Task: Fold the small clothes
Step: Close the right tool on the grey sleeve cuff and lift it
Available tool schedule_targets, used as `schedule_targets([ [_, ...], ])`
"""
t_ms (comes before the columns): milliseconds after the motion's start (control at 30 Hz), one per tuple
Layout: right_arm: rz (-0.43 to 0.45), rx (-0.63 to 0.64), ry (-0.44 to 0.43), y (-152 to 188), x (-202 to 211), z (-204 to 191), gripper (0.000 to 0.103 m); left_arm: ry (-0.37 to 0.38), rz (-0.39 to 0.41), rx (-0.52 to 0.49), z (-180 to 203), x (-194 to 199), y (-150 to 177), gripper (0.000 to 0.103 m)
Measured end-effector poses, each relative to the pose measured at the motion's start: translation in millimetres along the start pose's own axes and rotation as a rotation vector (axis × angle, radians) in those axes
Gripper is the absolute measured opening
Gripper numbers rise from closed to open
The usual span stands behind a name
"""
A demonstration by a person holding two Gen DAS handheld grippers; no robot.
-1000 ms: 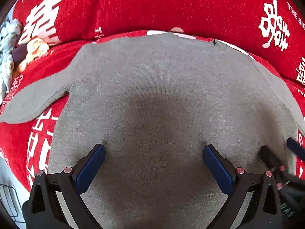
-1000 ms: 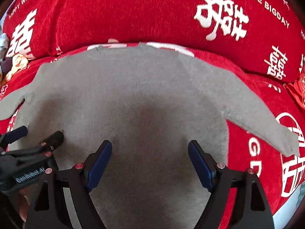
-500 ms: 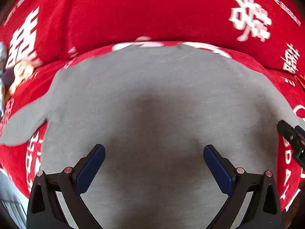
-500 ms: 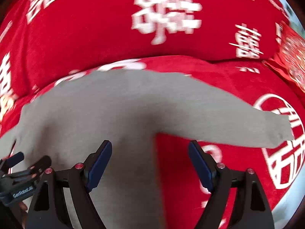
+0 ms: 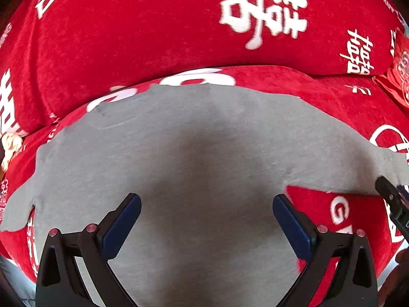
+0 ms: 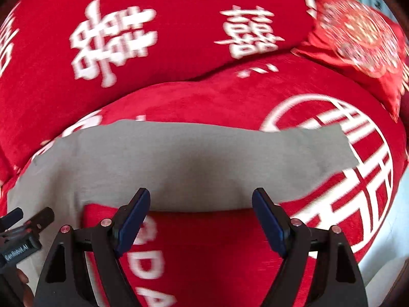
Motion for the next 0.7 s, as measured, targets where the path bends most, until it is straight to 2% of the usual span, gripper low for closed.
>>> schedule_targets([
  [167,-0.024,-0.115,0.055,7,-9,62,0.084,0.009,-0.021,-0.024,28,-13,-4,0.103],
  [267,-0.036,-0.191,0.058,9,-16,91,0.084,0.007,-0.023,-0.043,43,-16,-6,0.103],
  [433,-0.017,-0.348,-0.1,0,-39,123,0.083,-0.002,-0.027,-0.059,57,-23,-13,0.103],
  [600,0.082,-0.363,-0.137,-26,-54,139,0.081,-0.016,-0.027,-0.07,63,-28,-18,0.103],
  [667,0.093,-0.353,-0.126,-34,-61,145,0.066,-0.023,-0.027,-0.074,64,-31,-22,0.103],
  [700,0.071,-0.341,-0.128,-36,-66,148,0.037,-0.025,-0.027,-0.072,63,-33,-23,0.103],
])
Point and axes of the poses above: each gripper's, at about its wrist camera, not at the fingertips, and x roughly against the way its jaws point, z to its right, y to its underside, the point moved 1 cm from there along -x, roughly the way its jaws point, and after that the axes turned 9 degrees about z, right-handed, at the moved point
